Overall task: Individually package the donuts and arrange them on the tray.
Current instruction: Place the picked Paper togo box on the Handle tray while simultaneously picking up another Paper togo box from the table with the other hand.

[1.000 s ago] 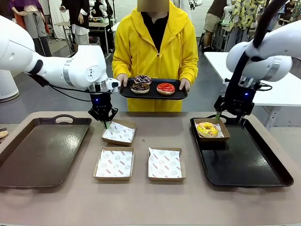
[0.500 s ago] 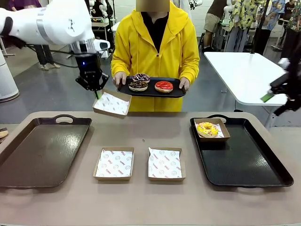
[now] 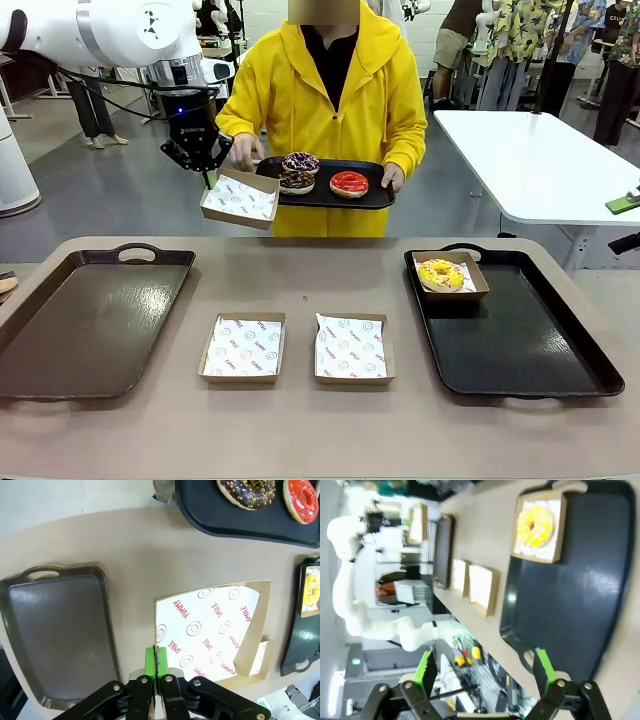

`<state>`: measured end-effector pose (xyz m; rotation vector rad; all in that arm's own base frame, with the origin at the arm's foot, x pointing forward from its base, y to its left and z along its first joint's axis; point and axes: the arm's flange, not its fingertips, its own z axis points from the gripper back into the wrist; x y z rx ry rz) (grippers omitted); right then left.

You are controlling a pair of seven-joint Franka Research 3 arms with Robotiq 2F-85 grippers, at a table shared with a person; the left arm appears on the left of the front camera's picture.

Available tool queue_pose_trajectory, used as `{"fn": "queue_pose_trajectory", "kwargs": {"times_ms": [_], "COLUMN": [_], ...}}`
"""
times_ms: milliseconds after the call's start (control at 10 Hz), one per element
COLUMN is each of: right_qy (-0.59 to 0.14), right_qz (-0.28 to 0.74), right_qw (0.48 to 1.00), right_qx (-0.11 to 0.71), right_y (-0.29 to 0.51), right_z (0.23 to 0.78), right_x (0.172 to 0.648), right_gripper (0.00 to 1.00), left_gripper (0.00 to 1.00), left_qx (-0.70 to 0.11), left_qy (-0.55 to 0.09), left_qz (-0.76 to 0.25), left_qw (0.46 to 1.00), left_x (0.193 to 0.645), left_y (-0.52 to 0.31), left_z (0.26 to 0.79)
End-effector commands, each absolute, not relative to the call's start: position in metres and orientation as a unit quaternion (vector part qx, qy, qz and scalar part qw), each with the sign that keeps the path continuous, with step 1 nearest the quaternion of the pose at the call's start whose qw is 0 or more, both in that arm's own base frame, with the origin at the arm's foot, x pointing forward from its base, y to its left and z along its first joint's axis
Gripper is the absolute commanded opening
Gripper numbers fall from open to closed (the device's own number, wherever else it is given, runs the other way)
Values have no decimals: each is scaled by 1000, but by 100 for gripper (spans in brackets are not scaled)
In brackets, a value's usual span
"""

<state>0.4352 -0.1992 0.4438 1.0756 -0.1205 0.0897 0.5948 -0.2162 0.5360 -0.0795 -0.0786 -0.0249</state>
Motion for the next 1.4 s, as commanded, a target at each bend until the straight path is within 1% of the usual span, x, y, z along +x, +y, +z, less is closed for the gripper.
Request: {"fn": "queue_pose_trajectory", "kwargs": {"times_ms": [0,200,400,500,600,1300], "right_qy": [-75,-86,-83,-84,-78,-78], "right_qz": [21,-29,-53,-54,-32,-32], "right_qw": [831,817,821,833,824,824], "right_qx": [550,569,563,545,560,560], "right_y": [-214,-226,-227,-220,-236,-236], "right_z": [432,419,413,415,411,411], "right_x": [428,416,409,415,409,409], "right_gripper": [100,100,100,100,100,100], "left_gripper": [0,0,0,0,0,0], "left_qx": [-42,-42,-42,-42,-42,-42], "left_qy": [-37,-37,-37,-37,-37,-37], "left_qz": [-21,-21,-21,-21,-21,-21], "left_qw": [998,998,998,998,998,998], "left_x": [589,589,589,589,589,589], "left_y": [-213,-213,-213,-213,-213,-213], "left_z": [533,533,533,533,533,533]}}
